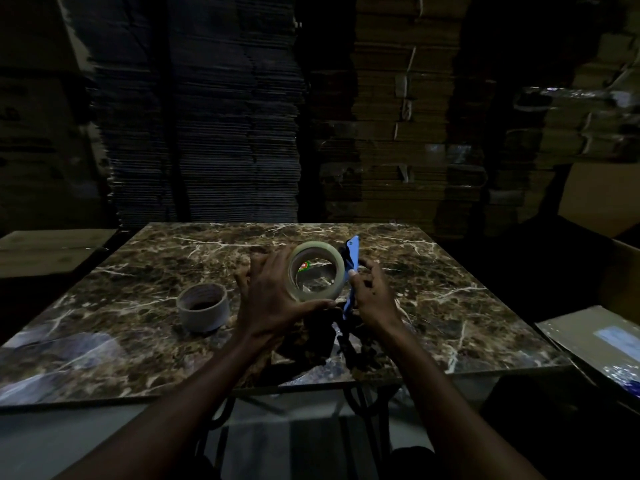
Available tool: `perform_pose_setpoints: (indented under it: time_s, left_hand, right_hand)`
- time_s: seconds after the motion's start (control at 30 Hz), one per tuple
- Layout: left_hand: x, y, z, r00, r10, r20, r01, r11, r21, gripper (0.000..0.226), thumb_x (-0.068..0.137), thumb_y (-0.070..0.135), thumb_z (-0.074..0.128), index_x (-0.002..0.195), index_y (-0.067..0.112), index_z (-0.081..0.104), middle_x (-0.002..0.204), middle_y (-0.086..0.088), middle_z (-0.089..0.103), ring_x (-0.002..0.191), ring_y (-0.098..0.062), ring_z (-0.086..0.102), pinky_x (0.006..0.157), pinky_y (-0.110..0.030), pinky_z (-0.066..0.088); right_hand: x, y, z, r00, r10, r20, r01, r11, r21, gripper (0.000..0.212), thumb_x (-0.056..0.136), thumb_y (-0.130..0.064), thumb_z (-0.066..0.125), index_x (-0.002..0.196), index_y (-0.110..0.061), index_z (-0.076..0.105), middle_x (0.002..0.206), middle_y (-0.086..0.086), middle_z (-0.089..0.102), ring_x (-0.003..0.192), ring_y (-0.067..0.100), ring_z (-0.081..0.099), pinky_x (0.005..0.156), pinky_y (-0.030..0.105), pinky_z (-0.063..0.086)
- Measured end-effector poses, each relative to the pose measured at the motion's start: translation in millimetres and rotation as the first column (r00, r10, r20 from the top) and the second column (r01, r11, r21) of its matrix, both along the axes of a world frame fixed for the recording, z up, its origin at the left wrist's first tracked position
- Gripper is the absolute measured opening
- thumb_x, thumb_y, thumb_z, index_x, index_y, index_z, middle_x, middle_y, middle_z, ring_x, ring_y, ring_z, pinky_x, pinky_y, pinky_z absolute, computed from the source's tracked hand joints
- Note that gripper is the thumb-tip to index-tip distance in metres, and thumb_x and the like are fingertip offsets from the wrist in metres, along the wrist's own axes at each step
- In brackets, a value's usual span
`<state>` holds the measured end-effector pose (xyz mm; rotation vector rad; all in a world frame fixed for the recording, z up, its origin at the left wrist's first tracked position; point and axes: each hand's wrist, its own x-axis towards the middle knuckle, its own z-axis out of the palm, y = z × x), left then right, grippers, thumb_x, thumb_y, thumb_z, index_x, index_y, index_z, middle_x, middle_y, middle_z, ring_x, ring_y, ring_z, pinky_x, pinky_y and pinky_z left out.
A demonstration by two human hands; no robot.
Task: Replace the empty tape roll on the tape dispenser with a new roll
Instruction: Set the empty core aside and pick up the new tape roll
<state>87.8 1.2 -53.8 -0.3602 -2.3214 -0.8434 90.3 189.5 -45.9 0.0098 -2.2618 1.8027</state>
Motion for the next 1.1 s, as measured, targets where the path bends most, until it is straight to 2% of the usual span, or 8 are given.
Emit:
perform_pose_setpoints:
  time_s: [0.2, 0.37, 0.5, 0.67, 0.83, 0.93, 1.0, 1.1]
  left_hand:
    - [-6.0, -0.6, -8.7, 0.999, 0.029, 0.019, -0.028, 0.998, -0.054, 0.114, 0.052, 0.104, 0.05, 0.14, 0.031, 0.049, 0.127, 0.006, 0.059, 0.118, -0.023, 0.048, 0.1, -0.051, 0.044]
    - [-8.3, -0.9, -15.4, 0.999, 0.007, 0.034, -0.006, 0.999, -0.035, 0.12, 0.054, 0.104, 0.046, 0.144, 0.024, 0.047, 0.137, 0.0, 0.058, 0.125, -0.026, 0.046, 0.101, -0.045, 0.041]
    - [-1.4, 3.3, -15.3, 1.0, -0.007, 0.0, 0.007, 0.999, 0.036, 0.109, 0.056, 0.089, 0.063, 0.142, 0.024, 0.048, 0.135, 0.0, 0.057, 0.124, -0.019, 0.04, 0.095, -0.034, 0.034]
    - [-3.3, 5.9, -21.7, 0.998, 0.041, 0.057, -0.044, 0.998, 0.046, 0.122, 0.05, 0.096, 0.062, 0.146, 0.024, 0.039, 0.141, 0.001, 0.051, 0.129, -0.025, 0.046, 0.101, -0.058, 0.045]
    - [-2.2, 0.8, -24.6, 0.999, 0.002, 0.054, -0.005, 0.999, 0.041, 0.119, 0.054, 0.102, 0.049, 0.146, 0.026, 0.04, 0.144, 0.002, 0.049, 0.129, -0.025, 0.045, 0.103, -0.059, 0.043]
    - [4.6, 1.0, -20.5, 0.995, -0.078, 0.055, 0.066, 0.98, 0.186, 0.095, 0.068, 0.096, 0.045, 0.135, 0.03, 0.047, 0.132, 0.009, 0.053, 0.12, -0.017, 0.047, 0.1, -0.055, 0.045]
    - [6.3, 1.0, -10.7, 0.979, -0.189, 0.077, 0.142, 0.903, 0.405, 0.084, 0.076, 0.094, 0.037, 0.129, 0.03, 0.051, 0.126, 0.008, 0.056, 0.116, -0.016, 0.054, 0.097, -0.048, 0.049]
    - [-2.8, -7.2, 2.7, 0.917, -0.387, 0.096, 0.261, 0.765, 0.589, 0.067, 0.087, 0.081, 0.041, 0.133, 0.035, 0.055, 0.138, 0.002, 0.059, 0.126, -0.017, 0.058, 0.104, -0.045, 0.05]
  right_hand:
    - [0.8, -1.9, -0.6, 0.999, 0.029, -0.041, -0.029, 0.999, 0.016, 0.028, 0.101, -0.035, 0.05, 0.127, -0.039, 0.041, 0.124, 0.007, 0.062, 0.1, 0.023, 0.067, 0.086, 0.05, 0.058]
    - [2.1, -1.5, -1.7, 0.996, 0.068, -0.063, -0.068, 0.998, 0.004, 0.026, 0.101, -0.037, 0.049, 0.123, -0.047, 0.042, 0.116, 0.003, 0.064, 0.098, 0.022, 0.069, 0.083, 0.055, 0.058]
    - [7.1, -0.8, 1.4, 0.989, 0.091, -0.119, -0.095, 0.995, -0.027, 0.027, 0.102, -0.032, 0.048, 0.129, -0.036, 0.044, 0.104, -0.009, 0.063, 0.09, 0.014, 0.069, 0.08, 0.052, 0.06]
    - [10.8, -1.7, -0.5, 0.986, 0.068, -0.152, -0.071, 0.997, -0.014, 0.037, 0.1, -0.041, 0.049, 0.136, -0.04, 0.041, 0.127, 0.006, 0.061, 0.104, 0.023, 0.069, 0.084, 0.054, 0.059]
    - [11.8, 5.0, 4.0, 0.978, 0.088, -0.19, -0.089, 0.996, 0.002, 0.029, 0.1, -0.041, 0.05, 0.128, -0.047, 0.048, 0.122, 0.006, 0.063, 0.102, 0.022, 0.069, 0.081, 0.055, 0.06]
    - [14.6, 11.5, 8.0, 0.967, 0.146, -0.208, -0.149, 0.989, 0.004, 0.027, 0.101, -0.034, 0.049, 0.123, -0.05, 0.049, 0.119, 0.003, 0.063, 0.094, 0.014, 0.071, 0.076, 0.046, 0.063]
    - [17.6, 14.8, 9.1, 0.956, 0.188, -0.225, -0.194, 0.981, -0.005, 0.03, 0.103, -0.028, 0.047, 0.128, -0.044, 0.049, 0.116, 0.0, 0.062, 0.088, 0.005, 0.071, 0.069, 0.032, 0.062]
    - [20.7, 17.8, 10.1, 0.943, 0.24, -0.232, -0.246, 0.969, 0.005, 0.031, 0.104, -0.022, 0.045, 0.131, -0.038, 0.049, 0.116, -0.001, 0.063, 0.09, 0.007, 0.071, 0.071, 0.028, 0.06]
